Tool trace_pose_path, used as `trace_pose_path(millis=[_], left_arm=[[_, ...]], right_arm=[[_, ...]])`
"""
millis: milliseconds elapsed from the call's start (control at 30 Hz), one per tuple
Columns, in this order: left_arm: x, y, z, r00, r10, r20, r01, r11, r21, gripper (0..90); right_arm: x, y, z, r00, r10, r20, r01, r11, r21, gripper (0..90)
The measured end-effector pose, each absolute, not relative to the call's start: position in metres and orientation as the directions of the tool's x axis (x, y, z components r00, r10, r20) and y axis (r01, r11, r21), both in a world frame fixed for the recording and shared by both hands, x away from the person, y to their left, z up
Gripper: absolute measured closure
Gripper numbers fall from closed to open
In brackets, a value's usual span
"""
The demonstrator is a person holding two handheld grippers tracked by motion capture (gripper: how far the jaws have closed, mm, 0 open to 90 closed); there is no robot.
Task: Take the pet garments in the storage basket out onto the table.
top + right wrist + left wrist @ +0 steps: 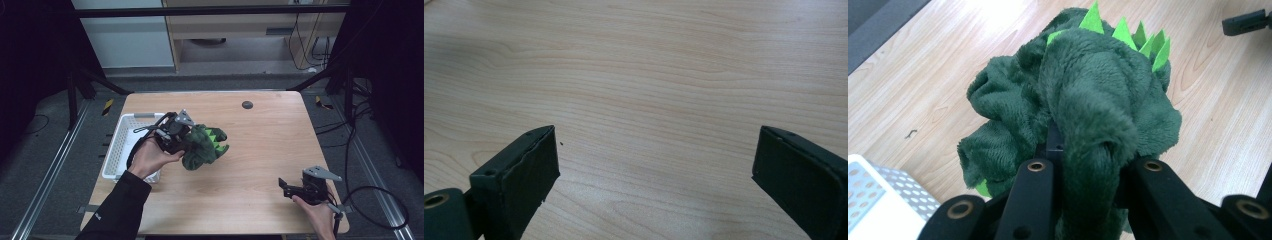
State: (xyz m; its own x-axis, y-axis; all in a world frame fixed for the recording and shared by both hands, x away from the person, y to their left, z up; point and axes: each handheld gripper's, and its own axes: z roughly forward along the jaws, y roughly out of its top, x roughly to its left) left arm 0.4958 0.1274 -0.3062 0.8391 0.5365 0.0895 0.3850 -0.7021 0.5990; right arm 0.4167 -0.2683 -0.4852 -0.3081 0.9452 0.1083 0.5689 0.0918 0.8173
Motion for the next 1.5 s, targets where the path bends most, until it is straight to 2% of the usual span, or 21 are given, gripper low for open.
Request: trace_pose_path(millis=[1067,1500], left_arm=[[0.515,0.08,-0.347,0.906,0.42,0.055,0.339,-0.796,0.501,77.2],[0.518,0.069,-0.38,0.917,0.398,0.029,0.344,-0.826,0.446,76.8]], right_arm=[[0.417,-0.27,-0.484,-0.295,0.948,0.12,0.566,0.072,0.822,4.2],[0.416,-0.27,-0.483,-0.293,0.949,0.119,0.563,0.071,0.824,4.2]])
